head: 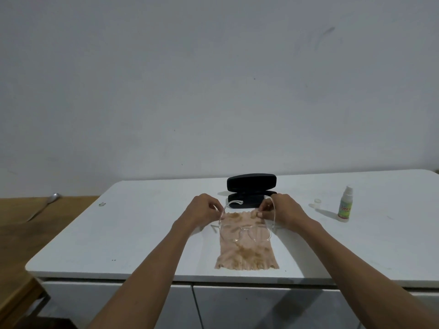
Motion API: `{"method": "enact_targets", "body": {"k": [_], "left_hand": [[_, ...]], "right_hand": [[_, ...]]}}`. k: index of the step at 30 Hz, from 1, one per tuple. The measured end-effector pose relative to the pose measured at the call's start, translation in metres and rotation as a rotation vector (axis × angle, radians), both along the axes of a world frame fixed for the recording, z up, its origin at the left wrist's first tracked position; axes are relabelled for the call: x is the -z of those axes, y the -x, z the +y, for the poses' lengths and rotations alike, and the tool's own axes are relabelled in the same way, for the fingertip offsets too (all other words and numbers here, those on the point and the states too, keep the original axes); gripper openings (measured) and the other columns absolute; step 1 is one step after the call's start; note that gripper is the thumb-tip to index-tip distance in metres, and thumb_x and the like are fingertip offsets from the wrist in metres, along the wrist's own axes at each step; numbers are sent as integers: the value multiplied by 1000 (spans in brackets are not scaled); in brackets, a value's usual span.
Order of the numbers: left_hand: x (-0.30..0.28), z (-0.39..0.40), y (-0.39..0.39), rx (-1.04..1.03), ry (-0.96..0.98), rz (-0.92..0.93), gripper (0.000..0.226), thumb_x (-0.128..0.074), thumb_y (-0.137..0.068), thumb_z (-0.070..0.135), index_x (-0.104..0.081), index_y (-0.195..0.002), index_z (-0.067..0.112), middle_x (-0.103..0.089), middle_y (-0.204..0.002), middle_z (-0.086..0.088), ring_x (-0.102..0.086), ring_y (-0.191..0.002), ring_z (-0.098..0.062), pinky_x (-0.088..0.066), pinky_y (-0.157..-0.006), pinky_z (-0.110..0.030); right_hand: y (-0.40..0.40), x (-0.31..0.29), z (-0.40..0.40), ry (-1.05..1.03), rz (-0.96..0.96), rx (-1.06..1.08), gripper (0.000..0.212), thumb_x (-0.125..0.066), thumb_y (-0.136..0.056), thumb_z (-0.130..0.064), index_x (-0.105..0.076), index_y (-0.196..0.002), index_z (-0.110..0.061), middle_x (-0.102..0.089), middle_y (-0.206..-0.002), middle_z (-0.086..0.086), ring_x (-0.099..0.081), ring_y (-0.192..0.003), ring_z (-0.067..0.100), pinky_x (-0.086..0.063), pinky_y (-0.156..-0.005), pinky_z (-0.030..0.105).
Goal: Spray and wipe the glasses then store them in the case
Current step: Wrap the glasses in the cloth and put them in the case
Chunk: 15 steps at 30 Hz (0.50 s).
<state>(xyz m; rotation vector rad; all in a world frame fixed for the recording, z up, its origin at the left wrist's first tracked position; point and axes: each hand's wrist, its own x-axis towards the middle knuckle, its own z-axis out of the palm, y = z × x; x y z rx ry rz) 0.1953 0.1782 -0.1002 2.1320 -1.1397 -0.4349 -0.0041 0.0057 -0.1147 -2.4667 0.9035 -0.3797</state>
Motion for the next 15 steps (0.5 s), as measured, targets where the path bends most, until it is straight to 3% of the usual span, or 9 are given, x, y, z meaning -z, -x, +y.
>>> {"method": "enact_targets", "body": {"k": [4, 7, 10, 15], "left_hand": [[-2, 0, 2, -8, 0, 58, 16, -72, -77, 4, -77, -66, 15, -68, -58, 9, -59, -58, -9, -49, -61, -22], [-11, 7, 2, 62, 95, 308, 8, -71, -79, -8, -75, -76, -1, -69, -68, -7, -61, -63, -14, -51, -60, -22], [-23, 13, -3, 128, 36, 285, 10, -71, -77, 1, -78, -82, 7, -72, -82, -10, -57, -71, -14, -44, -62, -25], [-32, 19, -2, 187, -88, 345, 24, -66, -81, 5, -80, -99, 13, -68, -82, 0, -58, -78, -15, -51, -71, -30]], "right_hand": [[5, -5, -2, -173, -114, -25, 10, -82, -78, -25, -76, -71, -25, -76, -76, -7, -71, -81, 13, -53, -75, 30], [11, -17, 0, -329, -213, -73, 10, -76, -83, -8, -76, -74, -13, -76, -70, -6, -67, -68, 11, -49, -62, 25], [19, -26, -1, -523, -250, -126, 21, -60, -87, 9, -76, -86, -4, -76, -75, 1, -66, -72, 17, -44, -59, 29], [28, -31, 3, -612, -134, -181, 32, -55, -88, 2, -82, -97, -14, -70, -87, 8, -60, -83, 19, -44, -64, 28]]}}
